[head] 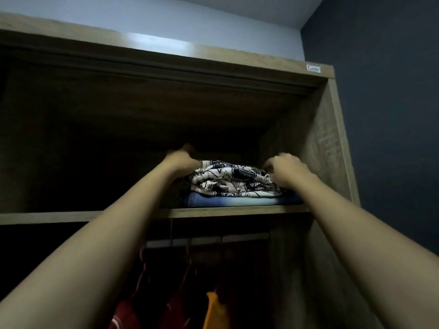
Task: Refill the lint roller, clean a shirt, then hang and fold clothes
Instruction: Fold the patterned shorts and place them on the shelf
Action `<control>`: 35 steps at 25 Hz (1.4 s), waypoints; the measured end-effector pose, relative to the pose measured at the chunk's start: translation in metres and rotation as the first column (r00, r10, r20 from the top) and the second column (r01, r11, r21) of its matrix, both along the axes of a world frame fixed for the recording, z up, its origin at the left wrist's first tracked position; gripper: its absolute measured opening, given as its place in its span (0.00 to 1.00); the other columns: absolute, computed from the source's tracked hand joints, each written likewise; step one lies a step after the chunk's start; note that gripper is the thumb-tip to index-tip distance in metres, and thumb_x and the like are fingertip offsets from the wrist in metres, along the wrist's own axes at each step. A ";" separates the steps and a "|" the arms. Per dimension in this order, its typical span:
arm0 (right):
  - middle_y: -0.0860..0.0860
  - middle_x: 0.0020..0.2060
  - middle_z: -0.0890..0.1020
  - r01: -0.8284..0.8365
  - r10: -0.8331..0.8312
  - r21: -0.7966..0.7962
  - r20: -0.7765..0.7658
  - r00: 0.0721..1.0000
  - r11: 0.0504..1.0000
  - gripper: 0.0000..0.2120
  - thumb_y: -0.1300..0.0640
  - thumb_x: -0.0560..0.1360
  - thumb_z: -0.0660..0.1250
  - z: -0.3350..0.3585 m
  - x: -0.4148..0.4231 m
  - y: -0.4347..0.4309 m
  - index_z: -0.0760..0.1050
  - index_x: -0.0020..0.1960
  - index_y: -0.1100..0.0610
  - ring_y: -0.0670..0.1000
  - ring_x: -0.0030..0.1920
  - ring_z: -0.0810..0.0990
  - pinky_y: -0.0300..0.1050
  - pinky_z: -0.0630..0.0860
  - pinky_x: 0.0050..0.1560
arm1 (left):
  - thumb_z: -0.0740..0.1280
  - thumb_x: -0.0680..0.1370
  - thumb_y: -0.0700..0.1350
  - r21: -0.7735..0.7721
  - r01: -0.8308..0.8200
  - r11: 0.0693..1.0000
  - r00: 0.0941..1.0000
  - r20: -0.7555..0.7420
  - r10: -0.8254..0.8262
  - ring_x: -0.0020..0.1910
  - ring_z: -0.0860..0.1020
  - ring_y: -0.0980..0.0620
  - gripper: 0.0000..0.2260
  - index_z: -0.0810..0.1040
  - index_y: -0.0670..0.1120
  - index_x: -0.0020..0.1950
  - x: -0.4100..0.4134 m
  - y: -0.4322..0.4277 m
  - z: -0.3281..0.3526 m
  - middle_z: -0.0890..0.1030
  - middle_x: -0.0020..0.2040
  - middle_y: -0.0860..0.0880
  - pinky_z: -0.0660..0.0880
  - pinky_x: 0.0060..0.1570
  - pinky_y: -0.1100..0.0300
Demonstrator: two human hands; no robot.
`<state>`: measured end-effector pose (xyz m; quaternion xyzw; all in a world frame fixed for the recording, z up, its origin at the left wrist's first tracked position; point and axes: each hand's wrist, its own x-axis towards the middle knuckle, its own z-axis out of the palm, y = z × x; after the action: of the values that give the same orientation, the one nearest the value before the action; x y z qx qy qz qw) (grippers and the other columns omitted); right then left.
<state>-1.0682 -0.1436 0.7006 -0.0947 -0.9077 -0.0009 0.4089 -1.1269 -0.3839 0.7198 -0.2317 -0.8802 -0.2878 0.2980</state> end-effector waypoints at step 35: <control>0.55 0.63 0.77 -0.568 0.558 0.049 0.137 0.819 0.822 0.26 0.47 0.75 0.51 -0.373 0.126 -0.181 0.71 0.66 0.59 0.53 0.65 0.74 0.49 0.67 0.67 | 0.48 0.77 0.60 -0.214 -0.025 0.977 0.988 -0.152 -0.008 0.74 0.61 0.47 0.32 0.60 0.41 0.75 0.150 -0.113 -0.321 0.63 0.75 0.42 0.54 0.72 0.58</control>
<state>-0.9423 -0.3249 0.3275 0.1958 -0.9165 0.0745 0.3408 -0.9772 -0.4969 0.3989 -0.2802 -0.8818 -0.1712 0.3385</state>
